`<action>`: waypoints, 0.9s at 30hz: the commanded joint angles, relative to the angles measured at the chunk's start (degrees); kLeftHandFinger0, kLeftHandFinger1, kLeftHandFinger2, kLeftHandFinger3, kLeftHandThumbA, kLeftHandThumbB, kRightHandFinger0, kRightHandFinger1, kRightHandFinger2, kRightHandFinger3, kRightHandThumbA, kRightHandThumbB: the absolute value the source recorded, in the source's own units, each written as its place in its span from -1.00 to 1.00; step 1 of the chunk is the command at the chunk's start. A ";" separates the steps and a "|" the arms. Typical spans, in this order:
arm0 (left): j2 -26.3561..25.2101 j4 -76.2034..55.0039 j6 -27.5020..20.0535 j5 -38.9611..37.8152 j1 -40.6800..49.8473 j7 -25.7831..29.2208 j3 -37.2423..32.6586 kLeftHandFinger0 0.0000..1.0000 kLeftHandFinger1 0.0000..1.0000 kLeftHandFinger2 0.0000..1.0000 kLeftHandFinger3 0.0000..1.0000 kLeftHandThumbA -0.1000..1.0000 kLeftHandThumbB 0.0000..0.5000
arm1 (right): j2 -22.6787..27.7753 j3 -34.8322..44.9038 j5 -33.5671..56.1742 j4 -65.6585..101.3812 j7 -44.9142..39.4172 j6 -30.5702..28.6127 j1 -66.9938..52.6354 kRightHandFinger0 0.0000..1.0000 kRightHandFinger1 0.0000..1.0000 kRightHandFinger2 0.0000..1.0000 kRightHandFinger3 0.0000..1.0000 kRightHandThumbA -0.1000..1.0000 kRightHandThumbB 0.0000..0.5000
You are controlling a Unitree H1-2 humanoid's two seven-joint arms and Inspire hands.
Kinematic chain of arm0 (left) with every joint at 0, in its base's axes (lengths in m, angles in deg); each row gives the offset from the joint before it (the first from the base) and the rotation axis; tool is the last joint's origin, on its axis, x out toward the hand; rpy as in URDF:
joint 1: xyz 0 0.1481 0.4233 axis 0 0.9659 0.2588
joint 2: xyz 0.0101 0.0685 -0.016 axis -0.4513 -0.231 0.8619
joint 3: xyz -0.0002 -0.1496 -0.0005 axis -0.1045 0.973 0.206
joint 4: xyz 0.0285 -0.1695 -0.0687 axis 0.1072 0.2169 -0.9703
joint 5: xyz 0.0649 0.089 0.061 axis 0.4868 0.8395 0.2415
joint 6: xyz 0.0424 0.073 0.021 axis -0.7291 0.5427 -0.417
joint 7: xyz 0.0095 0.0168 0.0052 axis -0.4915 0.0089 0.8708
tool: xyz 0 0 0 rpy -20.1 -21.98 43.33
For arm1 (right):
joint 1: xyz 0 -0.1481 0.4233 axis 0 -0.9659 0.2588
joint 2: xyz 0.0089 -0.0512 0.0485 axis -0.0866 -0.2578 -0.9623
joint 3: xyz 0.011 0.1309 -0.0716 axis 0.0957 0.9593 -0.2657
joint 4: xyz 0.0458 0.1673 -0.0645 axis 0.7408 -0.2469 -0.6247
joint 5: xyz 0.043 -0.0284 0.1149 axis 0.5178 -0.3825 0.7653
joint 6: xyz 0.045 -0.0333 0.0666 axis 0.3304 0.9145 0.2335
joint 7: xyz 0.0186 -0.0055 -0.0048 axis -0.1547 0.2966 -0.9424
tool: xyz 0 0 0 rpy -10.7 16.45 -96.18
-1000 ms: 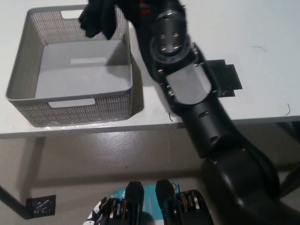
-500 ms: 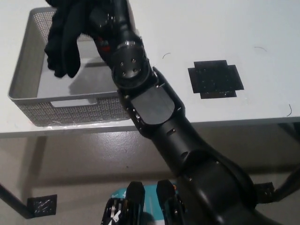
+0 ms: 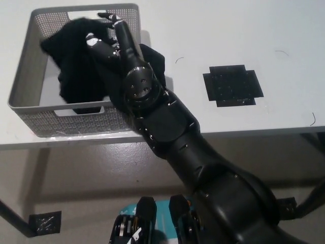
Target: Use the right hand to pick up a t shirt on the right hand side and place it into a contianer on the left side
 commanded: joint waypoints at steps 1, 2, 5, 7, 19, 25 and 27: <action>-0.02 -1.06 -0.09 1.27 0.64 -0.80 -0.67 0.97 0.99 1.00 1.00 1.00 0.30 | 1.10 -2.75 1.74 4.39 -12.96 5.13 3.89 1.00 1.00 1.00 1.00 0.51 1.00; 0.07 -0.93 0.08 1.55 0.65 -0.69 -0.75 0.98 1.00 1.00 1.00 1.00 0.29 | 1.25 -3.00 1.70 5.13 -13.44 5.84 3.67 1.00 1.00 1.00 1.00 0.53 1.00; -0.20 -0.33 -0.36 1.27 0.66 -0.87 -0.79 1.00 1.00 1.00 1.00 1.00 0.24 | 1.60 -4.24 1.06 6.39 -14.39 7.85 3.51 1.00 1.00 1.00 1.00 0.60 1.00; -0.05 0.17 -0.75 1.10 0.81 -0.78 -0.80 1.00 1.00 1.00 1.00 1.00 0.30 | 1.86 -4.51 1.52 7.16 -15.18 8.12 3.11 1.00 1.00 1.00 1.00 0.55 1.00; -0.77 1.19 -1.90 0.36 0.59 -0.39 0.52 0.90 0.99 1.00 1.00 1.00 0.25 | 5.64 -7.05 1.04 18.47 -20.17 8.14 1.75 1.00 1.00 1.00 1.00 0.54 0.90; -1.35 0.07 -1.40 -0.83 1.44 -0.37 1.84 0.88 1.00 1.00 1.00 1.00 0.17 | 12.13 -7.24 1.38 35.01 -23.70 7.78 -0.78 1.00 1.00 1.00 1.00 0.52 0.86; -1.59 0.45 -1.89 -1.16 1.84 -0.19 2.36 0.89 1.00 1.00 1.00 1.00 0.20 | 14.05 -8.42 0.36 39.13 -25.05 8.46 -1.92 1.00 1.00 1.00 1.00 0.64 0.90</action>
